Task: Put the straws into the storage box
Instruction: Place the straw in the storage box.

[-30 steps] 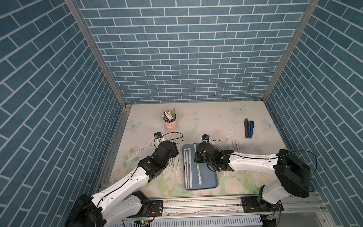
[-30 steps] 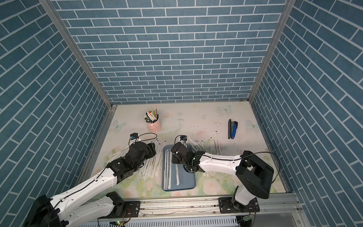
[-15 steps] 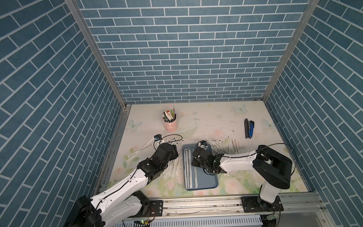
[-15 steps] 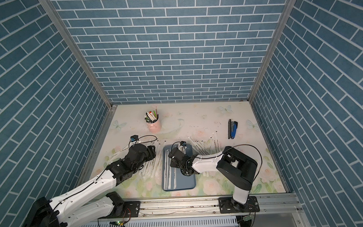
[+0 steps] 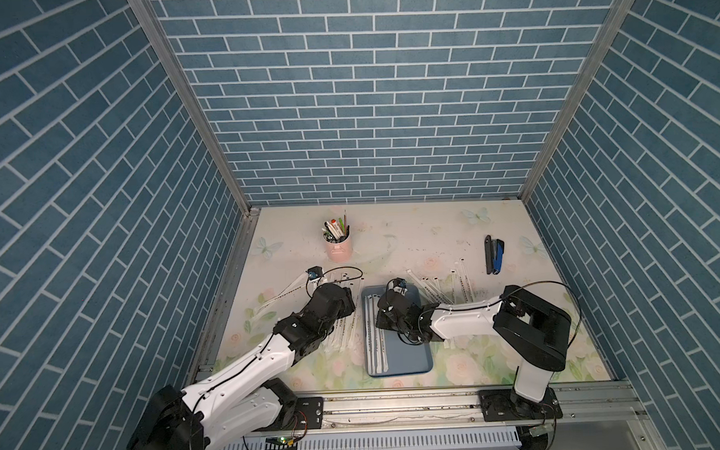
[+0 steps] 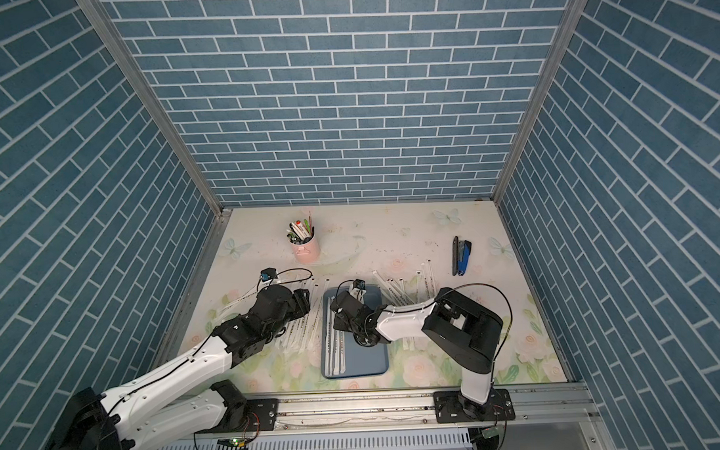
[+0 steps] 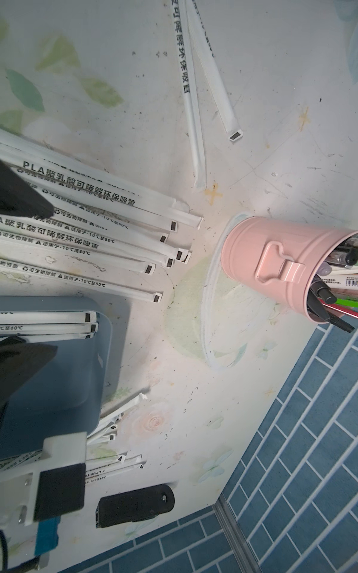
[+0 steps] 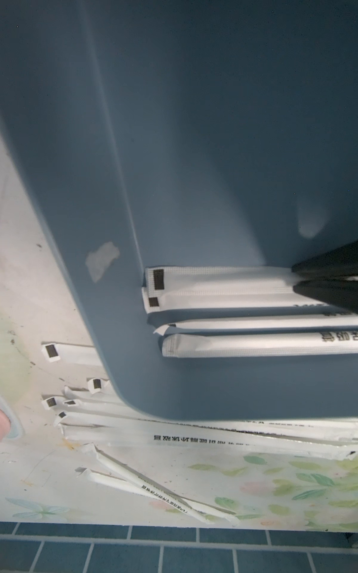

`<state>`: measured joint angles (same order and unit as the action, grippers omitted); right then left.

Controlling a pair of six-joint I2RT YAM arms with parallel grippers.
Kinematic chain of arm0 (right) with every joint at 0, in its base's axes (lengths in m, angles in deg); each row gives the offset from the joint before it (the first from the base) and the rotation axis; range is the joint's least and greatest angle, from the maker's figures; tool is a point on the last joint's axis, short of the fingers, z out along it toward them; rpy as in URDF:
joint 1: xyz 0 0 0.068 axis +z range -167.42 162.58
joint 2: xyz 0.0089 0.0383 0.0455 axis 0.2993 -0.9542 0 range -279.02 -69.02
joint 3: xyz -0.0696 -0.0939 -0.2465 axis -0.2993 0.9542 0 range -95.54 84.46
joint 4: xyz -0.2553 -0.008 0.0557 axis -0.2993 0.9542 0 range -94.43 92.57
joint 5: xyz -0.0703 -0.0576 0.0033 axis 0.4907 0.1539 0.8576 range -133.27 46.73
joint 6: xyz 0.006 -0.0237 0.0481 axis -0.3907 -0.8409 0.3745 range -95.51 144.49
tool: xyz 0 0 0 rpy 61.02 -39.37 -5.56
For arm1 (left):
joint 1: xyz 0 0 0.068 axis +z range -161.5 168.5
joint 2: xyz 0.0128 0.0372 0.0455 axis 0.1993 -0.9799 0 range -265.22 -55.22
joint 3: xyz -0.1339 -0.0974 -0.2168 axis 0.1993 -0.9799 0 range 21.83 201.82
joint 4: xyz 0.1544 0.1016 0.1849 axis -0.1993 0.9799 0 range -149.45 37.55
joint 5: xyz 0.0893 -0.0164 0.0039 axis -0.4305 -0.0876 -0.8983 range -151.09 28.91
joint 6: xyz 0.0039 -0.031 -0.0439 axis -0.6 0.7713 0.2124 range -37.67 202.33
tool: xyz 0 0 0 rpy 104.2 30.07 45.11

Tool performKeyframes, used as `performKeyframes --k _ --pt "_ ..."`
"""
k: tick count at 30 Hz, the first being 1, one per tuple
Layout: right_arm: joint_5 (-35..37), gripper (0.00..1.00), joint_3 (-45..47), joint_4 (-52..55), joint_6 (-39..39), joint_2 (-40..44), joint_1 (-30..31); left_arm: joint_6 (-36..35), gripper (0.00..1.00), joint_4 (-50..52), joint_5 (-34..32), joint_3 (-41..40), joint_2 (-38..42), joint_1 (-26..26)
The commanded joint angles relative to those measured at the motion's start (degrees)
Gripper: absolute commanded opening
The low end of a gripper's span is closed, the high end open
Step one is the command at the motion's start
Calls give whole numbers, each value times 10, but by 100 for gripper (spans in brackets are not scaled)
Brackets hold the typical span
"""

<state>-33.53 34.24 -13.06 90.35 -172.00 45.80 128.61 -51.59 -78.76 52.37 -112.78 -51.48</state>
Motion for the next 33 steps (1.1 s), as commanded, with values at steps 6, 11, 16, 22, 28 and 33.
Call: performKeyframes --k 6,11,16,22,28,33 --pt "-1 18 -10 20 14 5 0 -6 67 -3 0 -3 2 3" --pt "-2 20 -9 28 13 24 0 -8 67 -6 4 -1 -1 3" --pt "9 21 -6 53 1 59 0 -19 66 -14 9 2 -1 3" --pt "42 22 7 140 -89 141 -31 -50 67 -23 3 9 12 -4" --pt "23 21 44 255 -278 255 -179 -92 73 -18 -40 33 -11 -38" --pt "25 20 65 304 -386 294 -350 -89 78 -62 -38 37 -36 -53"
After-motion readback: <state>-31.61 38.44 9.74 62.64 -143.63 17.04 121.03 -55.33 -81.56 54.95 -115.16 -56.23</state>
